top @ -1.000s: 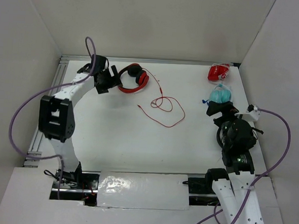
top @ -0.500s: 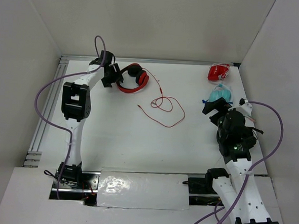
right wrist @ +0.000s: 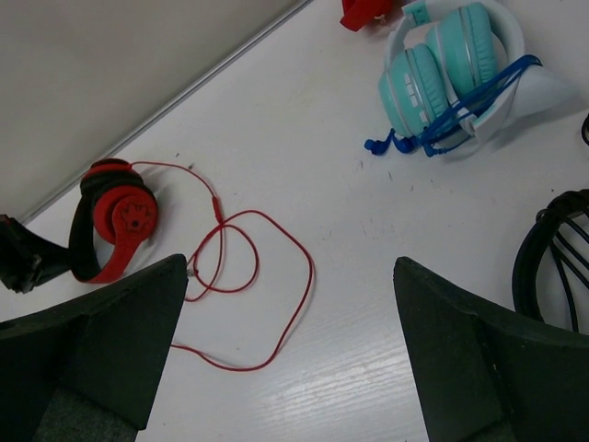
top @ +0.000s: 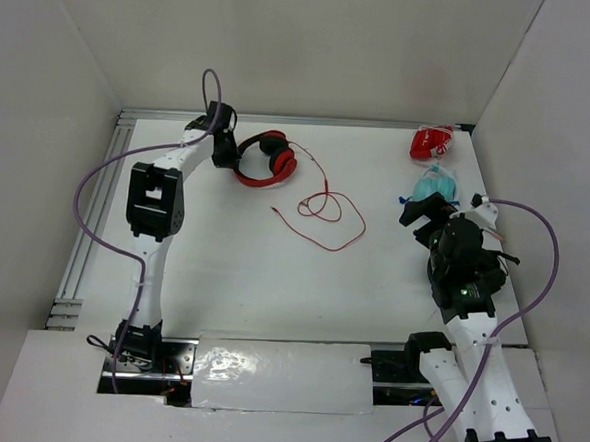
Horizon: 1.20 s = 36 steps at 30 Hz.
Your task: Wrap the headphones
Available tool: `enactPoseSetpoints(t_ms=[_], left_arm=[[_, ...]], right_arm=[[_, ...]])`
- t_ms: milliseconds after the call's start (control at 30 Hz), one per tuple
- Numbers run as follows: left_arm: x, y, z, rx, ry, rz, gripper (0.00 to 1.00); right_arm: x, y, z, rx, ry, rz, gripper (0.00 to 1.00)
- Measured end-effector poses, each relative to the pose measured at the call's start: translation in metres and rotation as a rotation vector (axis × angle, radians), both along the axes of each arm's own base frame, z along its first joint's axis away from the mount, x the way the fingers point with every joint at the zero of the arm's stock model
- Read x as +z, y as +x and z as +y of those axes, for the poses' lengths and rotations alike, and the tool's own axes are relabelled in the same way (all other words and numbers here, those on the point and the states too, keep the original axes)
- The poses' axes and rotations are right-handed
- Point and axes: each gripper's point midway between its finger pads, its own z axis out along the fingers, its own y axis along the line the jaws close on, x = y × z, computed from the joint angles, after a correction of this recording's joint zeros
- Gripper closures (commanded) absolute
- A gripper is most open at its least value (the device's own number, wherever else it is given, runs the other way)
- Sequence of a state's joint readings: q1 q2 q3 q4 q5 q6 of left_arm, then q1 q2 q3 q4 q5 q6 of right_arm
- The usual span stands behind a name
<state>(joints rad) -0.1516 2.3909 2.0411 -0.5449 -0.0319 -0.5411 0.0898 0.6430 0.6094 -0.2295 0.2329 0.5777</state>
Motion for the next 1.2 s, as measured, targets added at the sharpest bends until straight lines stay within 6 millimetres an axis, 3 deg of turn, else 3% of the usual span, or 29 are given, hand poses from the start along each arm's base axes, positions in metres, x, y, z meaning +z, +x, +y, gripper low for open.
enactPoseSetpoints(t_ms=[133,233,300,367,467,567,667,733,833,900,1000,1100,1200], left_arm=[[0.003,-0.011,-0.003,-0.008,0.025,-0.008,1.0],[0.015,-0.039,-0.002,-0.017,0.052,0.005,1.0],[0.036,-0.063,-0.001,-0.023,0.066,-0.01,1.0],[0.07,-0.085,-0.004,-0.037,0.072,-0.067,1.0],[0.141,-0.116,-0.014,-0.077,0.063,-0.24,1.0],[0.205,-0.152,-0.033,-0.137,0.025,-0.422,1.0],[0.232,-0.187,-0.052,-0.205,-0.015,-0.514,1.0],[0.227,-0.205,-0.063,-0.245,-0.021,-0.508,1.0],[0.193,-0.223,-0.072,-0.28,0.021,-0.431,1.0],[0.162,-0.238,-0.072,-0.298,0.077,-0.346,1.0],[0.131,-0.257,-0.07,-0.303,0.138,-0.241,1.0],[0.124,-0.266,-0.067,-0.276,0.151,-0.194,1.0],[0.138,-0.262,-0.056,-0.194,0.152,-0.19,1.0]], right_arm=[[0.004,0.0,0.011,0.063,-0.031,-0.017,0.0],[0.005,0.001,0.032,0.166,-0.061,-0.023,0.0],[0.001,0.002,0.048,0.237,-0.082,-0.012,0.0],[-0.003,0.0,0.067,0.313,-0.104,-0.002,0.0],[-0.013,-0.004,0.094,0.417,-0.138,0.025,0.0],[-0.009,-0.016,0.122,0.534,-0.176,0.007,0.0],[0.01,-0.029,0.15,0.654,-0.219,-0.047,0.0],[0.028,-0.036,0.163,0.706,-0.236,-0.095,0.0],[0.048,-0.044,0.173,0.743,-0.259,-0.15,0.0],[0.053,-0.049,0.178,0.763,-0.279,-0.167,0.0],[0.05,-0.058,0.185,0.796,-0.31,-0.162,0.0],[0.042,-0.062,0.187,0.788,-0.334,-0.135,0.0],[0.03,-0.061,0.181,0.736,-0.343,-0.118,0.0]])
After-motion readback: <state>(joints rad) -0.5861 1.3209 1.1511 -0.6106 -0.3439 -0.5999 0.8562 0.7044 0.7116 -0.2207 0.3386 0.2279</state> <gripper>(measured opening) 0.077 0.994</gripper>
